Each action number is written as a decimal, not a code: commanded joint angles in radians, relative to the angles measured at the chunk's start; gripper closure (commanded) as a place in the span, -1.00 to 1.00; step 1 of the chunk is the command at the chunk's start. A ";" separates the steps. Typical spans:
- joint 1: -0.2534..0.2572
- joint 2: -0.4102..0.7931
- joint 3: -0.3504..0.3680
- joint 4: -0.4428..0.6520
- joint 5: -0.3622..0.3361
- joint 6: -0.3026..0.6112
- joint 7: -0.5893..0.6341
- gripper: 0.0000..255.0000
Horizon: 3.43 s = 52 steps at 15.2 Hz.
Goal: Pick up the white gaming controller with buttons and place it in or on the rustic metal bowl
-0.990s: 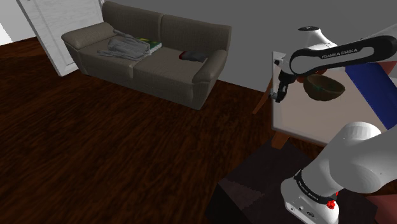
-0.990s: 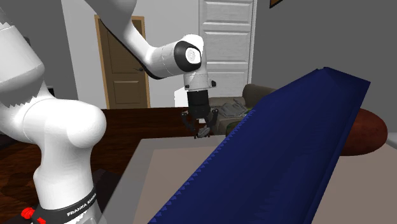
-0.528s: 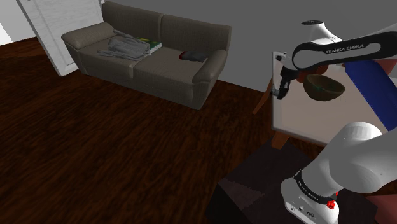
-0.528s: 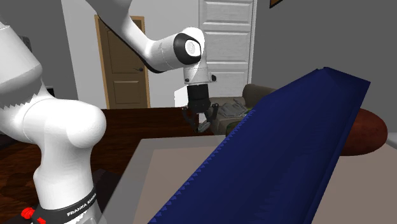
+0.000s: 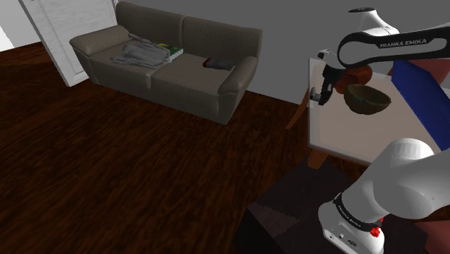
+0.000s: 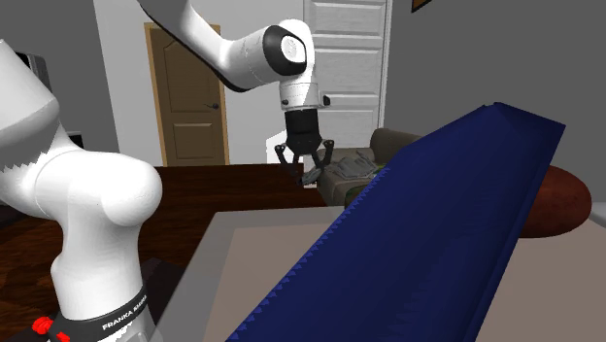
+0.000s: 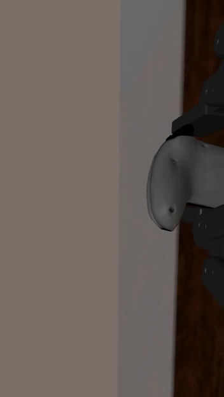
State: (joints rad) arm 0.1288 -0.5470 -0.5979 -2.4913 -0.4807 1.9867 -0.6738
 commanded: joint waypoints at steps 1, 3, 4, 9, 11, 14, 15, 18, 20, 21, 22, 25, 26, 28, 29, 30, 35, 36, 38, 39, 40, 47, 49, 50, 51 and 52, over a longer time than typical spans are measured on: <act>0.000 -0.009 0.008 0.020 0.005 -0.029 -0.005 1.00; 0.001 -0.018 0.017 0.040 0.011 -0.057 -0.008 1.00; 0.001 -0.021 0.022 0.050 0.014 -0.072 -0.010 1.00; 0.004 -0.035 0.042 0.106 0.028 -0.141 -0.020 1.00; 0.006 -0.039 0.050 0.129 0.034 -0.168 -0.025 1.00; 0.008 -0.043 0.061 0.165 0.042 -0.207 -0.031 1.00; 0.009 -0.043 0.064 0.178 0.045 -0.220 -0.033 1.00; 0.012 -0.044 0.074 0.216 0.053 -0.259 -0.040 1.00; 0.013 -0.043 0.079 0.236 0.057 -0.279 -0.044 1.00; 0.003 -0.051 0.063 0.236 0.046 -0.279 -0.066 1.00; -0.006 -0.057 0.046 0.238 0.034 -0.279 -0.088 1.00; -0.033 -0.071 -0.007 0.248 0.001 -0.279 -0.157 1.00; -0.040 -0.073 -0.026 0.254 -0.010 -0.278 -0.181 1.00; -0.054 -0.074 -0.064 0.268 -0.029 -0.275 -0.228 1.00; -0.060 -0.073 -0.084 0.277 -0.038 -0.273 -0.253 1.00; -0.065 -0.071 -0.105 0.287 -0.046 -0.271 -0.277 1.00; -0.077 -0.044 -0.218 0.352 -0.078 -0.255 -0.403 1.00; -0.076 -0.036 -0.243 0.368 -0.081 -0.251 -0.428 1.00; -0.071 -0.016 -0.296 0.404 -0.086 -0.242 -0.481 1.00; -0.068 -0.009 -0.314 0.415 -0.086 -0.239 -0.497 1.00; -0.068 -0.010 -0.318 0.403 -0.090 -0.227 -0.494 1.00; -0.072 -0.008 -0.354 0.319 -0.112 -0.139 -0.477 1.00; -0.071 -0.005 -0.366 0.297 -0.118 -0.113 -0.472 1.00; -0.071 -0.003 -0.373 0.287 -0.121 -0.100 -0.470 1.00; -0.070 -0.001 -0.380 0.276 -0.125 -0.087 -0.468 1.00; -0.068 0.004 -0.392 0.258 -0.130 -0.063 -0.464 1.00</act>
State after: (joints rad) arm 0.0645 -0.5413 -0.9827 -2.2145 -0.6028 1.9055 -1.1408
